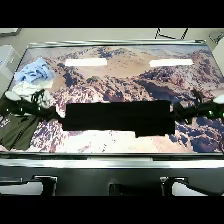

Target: Fold the clothes and pants, and hang the long-sleeved shirts on hangers.

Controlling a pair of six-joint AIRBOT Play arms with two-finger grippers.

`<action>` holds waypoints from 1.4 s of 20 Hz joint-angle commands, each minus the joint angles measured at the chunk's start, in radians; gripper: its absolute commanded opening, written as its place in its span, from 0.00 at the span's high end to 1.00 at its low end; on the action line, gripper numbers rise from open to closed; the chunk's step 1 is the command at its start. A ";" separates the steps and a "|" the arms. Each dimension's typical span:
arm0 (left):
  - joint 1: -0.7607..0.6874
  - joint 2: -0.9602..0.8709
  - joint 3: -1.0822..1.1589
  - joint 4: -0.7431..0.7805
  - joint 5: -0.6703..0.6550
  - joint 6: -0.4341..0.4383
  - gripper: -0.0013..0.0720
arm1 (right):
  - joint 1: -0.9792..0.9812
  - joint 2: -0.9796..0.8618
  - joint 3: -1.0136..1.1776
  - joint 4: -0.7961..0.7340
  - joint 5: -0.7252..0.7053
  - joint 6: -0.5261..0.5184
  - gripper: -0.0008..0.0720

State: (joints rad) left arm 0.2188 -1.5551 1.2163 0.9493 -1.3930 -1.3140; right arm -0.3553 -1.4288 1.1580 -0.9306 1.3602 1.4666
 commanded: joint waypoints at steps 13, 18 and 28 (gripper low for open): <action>0.012 -0.368 0.400 -0.034 -0.062 -0.122 0.02 | 0.048 -0.407 0.388 0.097 -0.017 0.098 0.45; 0.153 -0.200 0.399 -0.034 -0.111 -0.127 0.02 | -0.201 -0.406 0.407 -0.022 0.230 0.040 0.03; 0.020 0.019 0.399 -0.034 -0.135 -0.158 0.02 | -0.127 -0.461 0.232 0.121 0.031 -0.179 0.02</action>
State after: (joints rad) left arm 0.2901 -1.5723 1.6142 0.9150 -1.5280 -1.4551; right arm -0.5220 -1.8702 1.4078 -0.8677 1.4521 1.3682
